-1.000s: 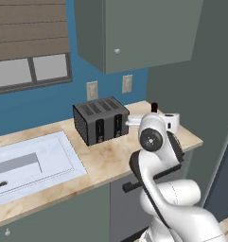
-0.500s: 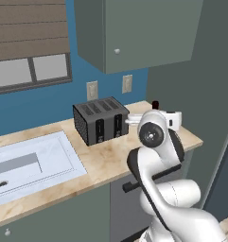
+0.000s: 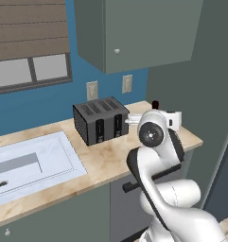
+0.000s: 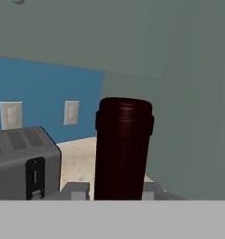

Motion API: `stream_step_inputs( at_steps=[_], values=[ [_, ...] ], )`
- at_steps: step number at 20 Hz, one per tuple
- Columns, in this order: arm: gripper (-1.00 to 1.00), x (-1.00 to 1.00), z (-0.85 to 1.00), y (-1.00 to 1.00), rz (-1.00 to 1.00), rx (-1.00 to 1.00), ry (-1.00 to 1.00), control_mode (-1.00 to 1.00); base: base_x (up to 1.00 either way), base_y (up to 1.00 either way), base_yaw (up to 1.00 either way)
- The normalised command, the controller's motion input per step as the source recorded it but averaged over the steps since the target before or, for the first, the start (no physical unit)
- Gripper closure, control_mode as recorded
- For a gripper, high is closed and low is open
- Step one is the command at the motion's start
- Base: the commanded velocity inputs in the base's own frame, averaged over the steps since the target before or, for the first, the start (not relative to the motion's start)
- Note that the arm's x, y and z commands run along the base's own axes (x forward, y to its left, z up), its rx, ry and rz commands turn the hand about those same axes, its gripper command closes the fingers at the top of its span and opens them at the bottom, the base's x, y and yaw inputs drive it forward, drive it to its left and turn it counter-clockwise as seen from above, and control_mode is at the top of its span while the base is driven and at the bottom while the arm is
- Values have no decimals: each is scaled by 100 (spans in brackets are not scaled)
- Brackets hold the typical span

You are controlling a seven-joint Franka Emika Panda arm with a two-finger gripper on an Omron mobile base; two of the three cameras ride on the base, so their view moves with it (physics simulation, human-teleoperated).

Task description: There is a wine glass and glass cup on the dining counter. Place the wine bottle next to the wine glass and the juice bottle next to the glass cup.

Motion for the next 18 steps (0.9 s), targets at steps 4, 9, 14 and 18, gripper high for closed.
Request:
stream_step_inputs(
  at_steps=[4,9,14,18],
  values=[
    [100,0,0,0,0,0,0,100,-4,0,0],
    [100,0,0,0,0,0,0,100,-54,10,3],
    [100,0,0,0,0,0,0,100,-69,14,7],
    [100,0,0,0,0,0,0,100,-69,18,20]
  ],
)
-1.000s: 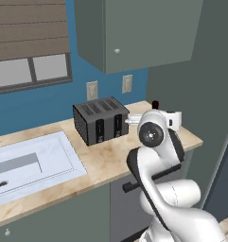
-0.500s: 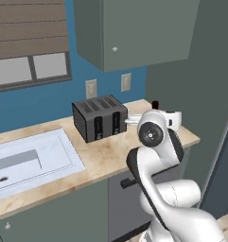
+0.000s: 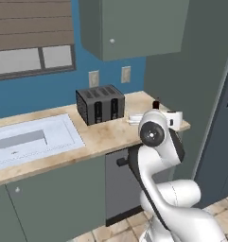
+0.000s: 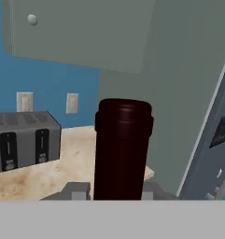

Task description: There is a wine glass and glass cup on the dining counter. Place the wine bottle next to the wine glass and the juice bottle next to the glass cup.

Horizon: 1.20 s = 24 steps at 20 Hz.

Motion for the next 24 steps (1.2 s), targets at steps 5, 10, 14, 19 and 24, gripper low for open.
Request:
stream_step_inputs(
  at_steps=[5,10,14,19,24],
  values=[
    [100,0,0,0,0,0,0,100,-32,24,69],
    [100,0,0,0,0,0,0,100,-11,8,100],
    [100,0,0,0,0,0,0,100,-9,2,100],
    [100,0,0,0,0,0,0,100,-7,2,100],
    [100,0,0,0,0,0,0,100,-8,6,100]
  ],
)
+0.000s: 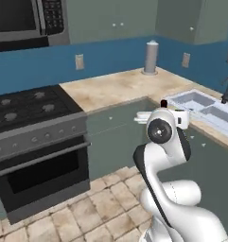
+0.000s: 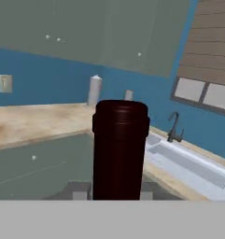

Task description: There is a wine glass and glass cup on the dining counter. Place the wine bottle next to the wine glass and the juice bottle next to the glass cup.

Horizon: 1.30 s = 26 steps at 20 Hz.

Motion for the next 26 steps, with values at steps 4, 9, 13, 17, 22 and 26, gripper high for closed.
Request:
stream_step_inputs(
  at_steps=[4,9,13,17,22,26],
  values=[
    [100,0,0,0,0,0,0,100,-9,14,100],
    [100,0,0,0,0,0,0,100,-11,12,100],
    [100,0,0,0,0,0,0,100,-11,12,100],
    [100,0,0,0,0,0,0,100,-10,11,100],
    [100,0,0,0,0,0,0,100,-4,15,96],
    [100,0,0,0,0,0,0,100,19,18,67]
  ],
)
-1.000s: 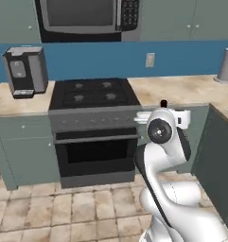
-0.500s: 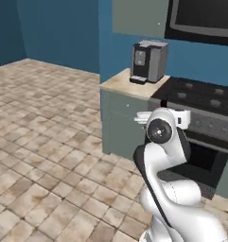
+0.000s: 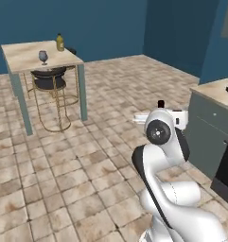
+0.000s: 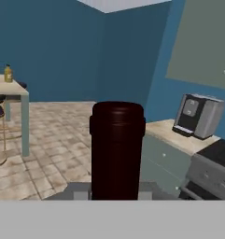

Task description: There is a wine glass and glass cup on the dining counter. Place the wine bottle next to the wine glass and the juice bottle next to the glass cup.

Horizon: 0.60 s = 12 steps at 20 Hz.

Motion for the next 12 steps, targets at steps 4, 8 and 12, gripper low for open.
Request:
stream_step_inputs(
  at_steps=[4,8,12],
  values=[
    [100,0,0,0,0,0,0,100,71,5,34],
    [100,0,0,0,0,0,0,100,85,5,19],
    [100,0,0,0,0,0,0,100,94,0,10]
  ],
)
